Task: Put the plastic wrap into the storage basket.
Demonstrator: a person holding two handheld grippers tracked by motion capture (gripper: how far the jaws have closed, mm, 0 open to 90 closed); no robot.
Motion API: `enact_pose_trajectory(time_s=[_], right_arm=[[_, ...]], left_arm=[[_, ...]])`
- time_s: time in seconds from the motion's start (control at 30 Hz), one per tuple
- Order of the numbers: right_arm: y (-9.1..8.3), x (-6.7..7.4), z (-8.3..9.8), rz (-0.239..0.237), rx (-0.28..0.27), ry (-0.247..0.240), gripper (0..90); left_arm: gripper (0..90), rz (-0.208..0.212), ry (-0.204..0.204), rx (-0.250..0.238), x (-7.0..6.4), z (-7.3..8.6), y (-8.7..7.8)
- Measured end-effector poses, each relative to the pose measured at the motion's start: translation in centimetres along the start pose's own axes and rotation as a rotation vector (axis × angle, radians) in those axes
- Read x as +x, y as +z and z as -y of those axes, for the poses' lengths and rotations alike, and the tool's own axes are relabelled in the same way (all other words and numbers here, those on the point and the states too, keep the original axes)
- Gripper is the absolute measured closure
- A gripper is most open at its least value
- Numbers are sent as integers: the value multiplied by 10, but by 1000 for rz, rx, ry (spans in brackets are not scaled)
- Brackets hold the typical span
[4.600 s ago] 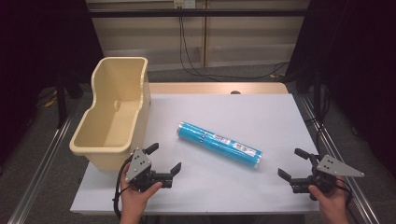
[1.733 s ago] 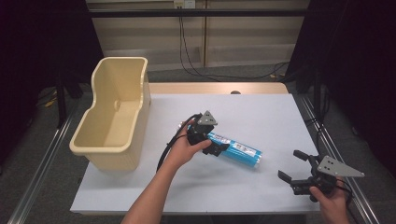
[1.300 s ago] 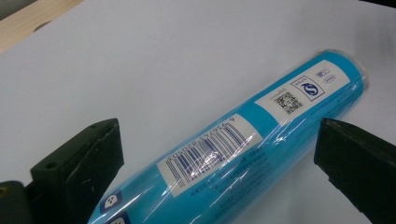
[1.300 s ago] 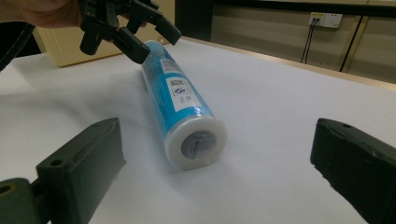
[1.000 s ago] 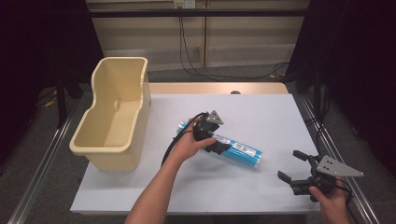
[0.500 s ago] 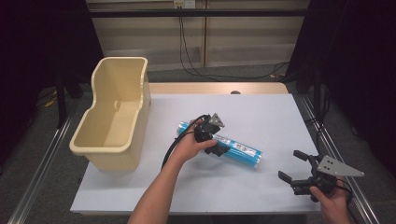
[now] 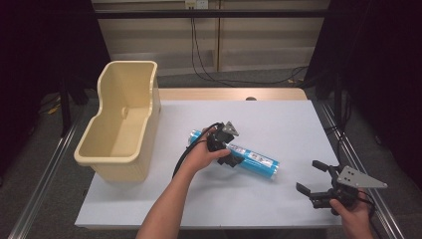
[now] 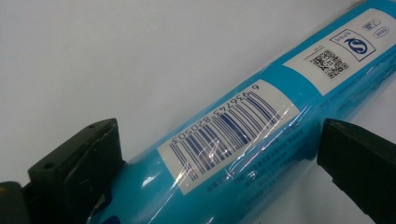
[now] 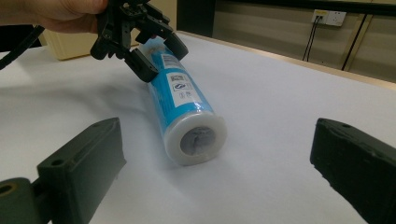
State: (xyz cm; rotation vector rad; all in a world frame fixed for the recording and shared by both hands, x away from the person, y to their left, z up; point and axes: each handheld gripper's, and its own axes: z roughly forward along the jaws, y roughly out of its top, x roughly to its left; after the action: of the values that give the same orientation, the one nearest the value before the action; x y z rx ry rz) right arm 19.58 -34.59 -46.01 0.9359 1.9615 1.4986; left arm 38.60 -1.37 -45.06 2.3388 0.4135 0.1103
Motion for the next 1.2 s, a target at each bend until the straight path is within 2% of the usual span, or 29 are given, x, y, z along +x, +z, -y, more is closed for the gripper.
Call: enact_pose_trajectory(time_s=[0.3,0.57,0.7,0.83,0.93,1.0,1.03,1.07,1.1,1.13,1.2], right_arm=[[-1,0,0,2,5,-4,21],[-1,0,0,1,13,-8,21],[-1,1,0,-4,19,-11,22],[-1,1,-1,-5,19,-12,21],[0,1,0,-5,21,-13,22],[0,1,0,-5,22,-14,22],[0,1,0,-4,21,-14,22],[-1,1,0,-4,21,-14,22],[-1,1,0,-4,20,-15,23],[-1,1,0,-4,20,-15,23],[0,1,0,-3,21,-18,23]], left_arm=[[0,7,23,18,-3,1,-1],[0,71,63,75,-8,5,-6],[0,72,85,84,-10,6,-6],[0,99,101,94,-12,8,-7],[0,110,137,106,-14,10,-6],[0,121,168,127,-15,11,-6],[0,120,198,152,-17,11,-5],[0,120,198,152,-17,11,-5],[0,101,231,165,-20,12,-4],[0,101,231,165,-20,12,-4],[0,57,281,204,-23,13,-1]])
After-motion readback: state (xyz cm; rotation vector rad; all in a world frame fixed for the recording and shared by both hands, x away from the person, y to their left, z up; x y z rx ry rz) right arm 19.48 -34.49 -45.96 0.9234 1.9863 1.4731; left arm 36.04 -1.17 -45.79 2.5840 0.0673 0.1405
